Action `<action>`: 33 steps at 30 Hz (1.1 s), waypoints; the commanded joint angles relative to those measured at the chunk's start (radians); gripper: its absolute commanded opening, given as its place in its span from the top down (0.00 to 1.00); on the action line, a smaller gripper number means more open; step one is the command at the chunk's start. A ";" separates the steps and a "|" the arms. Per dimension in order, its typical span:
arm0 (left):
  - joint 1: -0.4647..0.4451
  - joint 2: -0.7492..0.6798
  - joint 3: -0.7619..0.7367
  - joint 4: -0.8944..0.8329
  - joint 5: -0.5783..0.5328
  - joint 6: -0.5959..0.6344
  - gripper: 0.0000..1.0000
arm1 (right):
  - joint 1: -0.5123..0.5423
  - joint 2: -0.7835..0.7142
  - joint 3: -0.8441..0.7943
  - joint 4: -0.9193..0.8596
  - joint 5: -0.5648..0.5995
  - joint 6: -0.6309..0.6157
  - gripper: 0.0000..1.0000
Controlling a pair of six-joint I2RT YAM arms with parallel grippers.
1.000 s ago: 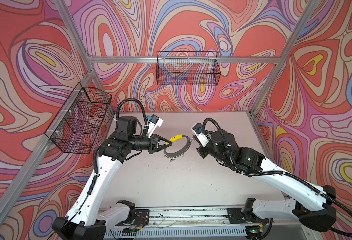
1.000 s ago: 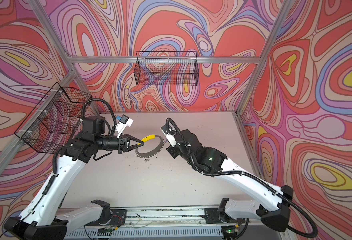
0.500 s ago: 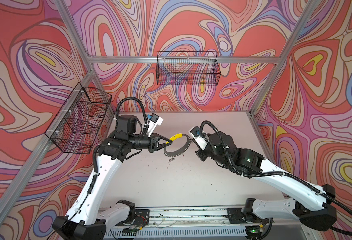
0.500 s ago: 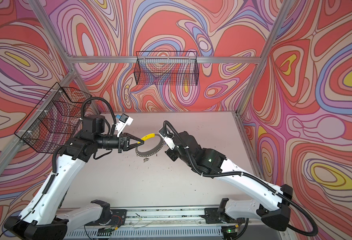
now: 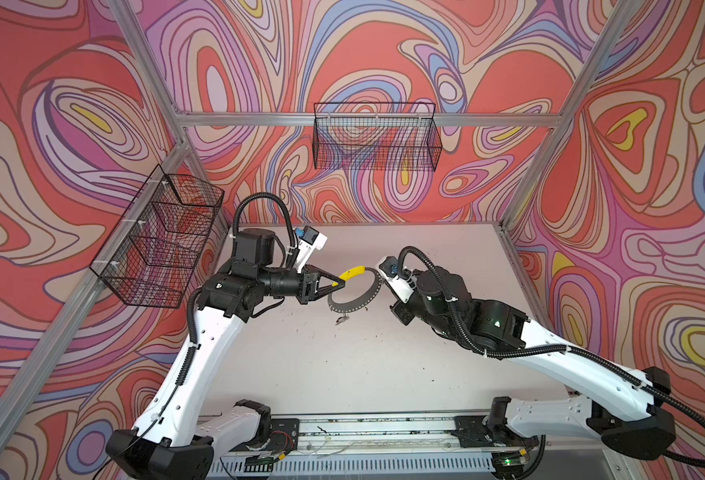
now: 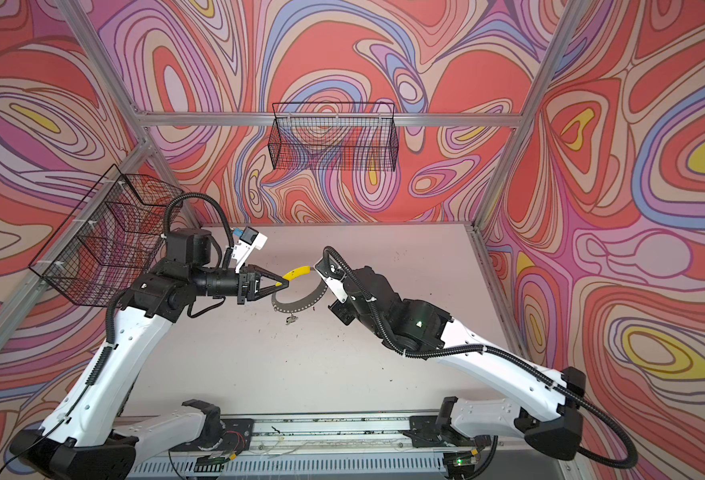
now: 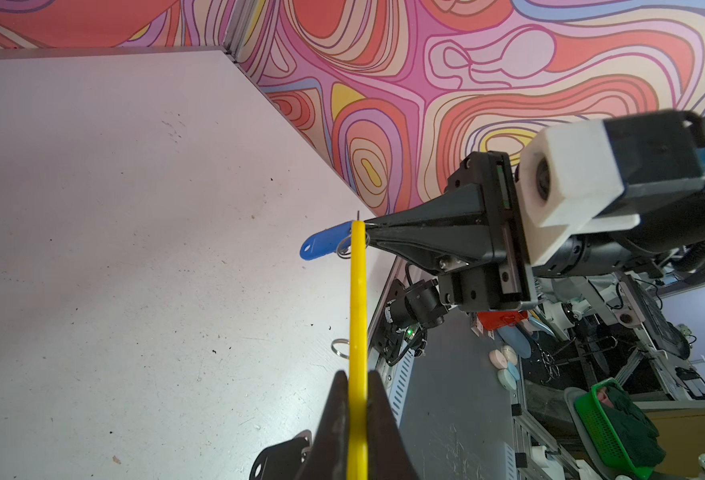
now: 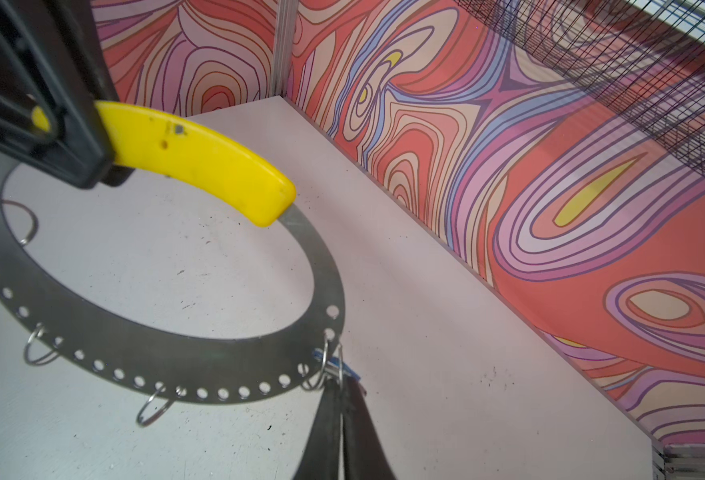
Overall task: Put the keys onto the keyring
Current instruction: 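Bring the key's ring to the silver ring's open gap with the right gripper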
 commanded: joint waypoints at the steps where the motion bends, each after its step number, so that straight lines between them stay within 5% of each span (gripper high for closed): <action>1: 0.008 0.001 0.031 -0.007 0.004 0.004 1.00 | 0.013 -0.020 0.000 -0.002 0.015 -0.013 1.00; 33: 0.026 -0.019 0.007 0.042 0.055 -0.052 1.00 | 0.040 -0.017 -0.013 0.007 0.038 -0.020 1.00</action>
